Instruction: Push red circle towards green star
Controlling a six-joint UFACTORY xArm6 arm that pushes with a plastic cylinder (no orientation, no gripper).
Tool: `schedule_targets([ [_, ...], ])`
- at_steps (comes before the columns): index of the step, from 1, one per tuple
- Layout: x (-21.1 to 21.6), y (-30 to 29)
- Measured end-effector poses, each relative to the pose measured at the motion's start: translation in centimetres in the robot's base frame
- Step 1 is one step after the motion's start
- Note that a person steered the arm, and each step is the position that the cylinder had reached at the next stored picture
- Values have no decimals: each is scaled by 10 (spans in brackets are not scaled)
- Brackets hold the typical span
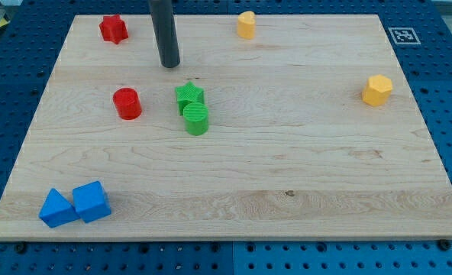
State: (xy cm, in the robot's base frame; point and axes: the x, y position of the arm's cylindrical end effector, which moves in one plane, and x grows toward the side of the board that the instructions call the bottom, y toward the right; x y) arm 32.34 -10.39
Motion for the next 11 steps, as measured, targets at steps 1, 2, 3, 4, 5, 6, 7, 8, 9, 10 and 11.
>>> schedule_targets([
  [1, 0, -16],
  [2, 8, -22],
  [3, 10, -63],
  [4, 8, -83],
  [5, 8, -105],
  [6, 27, -115],
  [7, 56, -117],
  [8, 85, -115],
  [9, 108, -90],
  [10, 108, -56],
  [11, 87, -25],
])
